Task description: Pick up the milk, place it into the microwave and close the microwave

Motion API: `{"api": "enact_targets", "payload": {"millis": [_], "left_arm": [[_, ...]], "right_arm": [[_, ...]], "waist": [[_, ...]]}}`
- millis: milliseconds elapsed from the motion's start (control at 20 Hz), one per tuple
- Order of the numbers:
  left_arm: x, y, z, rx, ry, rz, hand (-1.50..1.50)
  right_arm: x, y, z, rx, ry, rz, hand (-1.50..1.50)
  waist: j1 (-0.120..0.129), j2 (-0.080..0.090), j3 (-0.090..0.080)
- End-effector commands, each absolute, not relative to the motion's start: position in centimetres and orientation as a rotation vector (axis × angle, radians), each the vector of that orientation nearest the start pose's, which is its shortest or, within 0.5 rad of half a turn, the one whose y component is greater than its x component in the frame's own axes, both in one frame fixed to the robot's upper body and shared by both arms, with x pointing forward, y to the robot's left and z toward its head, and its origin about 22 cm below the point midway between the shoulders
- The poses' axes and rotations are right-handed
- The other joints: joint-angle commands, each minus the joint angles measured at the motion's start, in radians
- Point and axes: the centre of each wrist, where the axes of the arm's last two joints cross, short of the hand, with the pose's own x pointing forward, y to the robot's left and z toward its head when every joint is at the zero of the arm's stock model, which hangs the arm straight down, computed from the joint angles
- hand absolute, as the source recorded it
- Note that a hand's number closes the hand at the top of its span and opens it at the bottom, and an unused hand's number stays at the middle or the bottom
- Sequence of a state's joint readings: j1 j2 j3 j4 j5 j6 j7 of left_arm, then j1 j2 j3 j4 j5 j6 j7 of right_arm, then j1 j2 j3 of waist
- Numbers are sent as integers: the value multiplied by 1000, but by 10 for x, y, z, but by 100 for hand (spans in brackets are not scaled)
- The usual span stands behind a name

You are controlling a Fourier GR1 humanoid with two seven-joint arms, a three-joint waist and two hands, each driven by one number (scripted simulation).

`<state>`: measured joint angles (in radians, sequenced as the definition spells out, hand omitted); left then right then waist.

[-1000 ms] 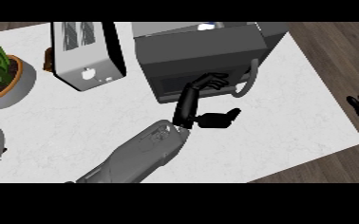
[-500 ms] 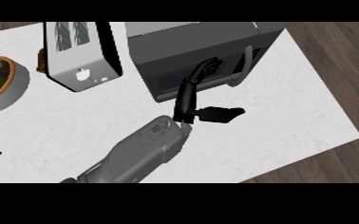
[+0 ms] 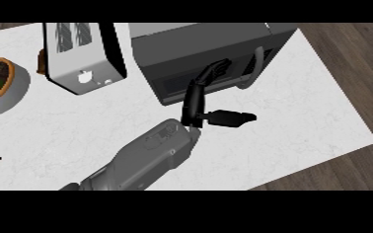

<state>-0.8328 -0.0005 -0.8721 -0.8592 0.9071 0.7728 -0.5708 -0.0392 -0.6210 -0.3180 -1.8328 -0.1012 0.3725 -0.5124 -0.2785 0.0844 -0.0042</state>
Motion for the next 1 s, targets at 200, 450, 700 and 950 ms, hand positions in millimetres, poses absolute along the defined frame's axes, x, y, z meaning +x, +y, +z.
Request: {"api": "enact_targets", "payload": {"millis": [200,450,700,950], "left_arm": [[341,7,31,-72,-1830,1,-150],[338,5,32,-99,-1837,-6,-150],[340,7,28,-85,-1839,0,-150],[342,8,26,-86,-1851,3,-150]], "right_arm": [[239,-383,177,-242,-2289,769,150],[249,-363,128,119,-2287,489,-150],[255,-370,123,199,-2237,445,-150],[263,-377,129,237,-2226,425,-150]], "waist": [[0,15,0],[13,24,9],[8,25,5],[8,29,3]]}}
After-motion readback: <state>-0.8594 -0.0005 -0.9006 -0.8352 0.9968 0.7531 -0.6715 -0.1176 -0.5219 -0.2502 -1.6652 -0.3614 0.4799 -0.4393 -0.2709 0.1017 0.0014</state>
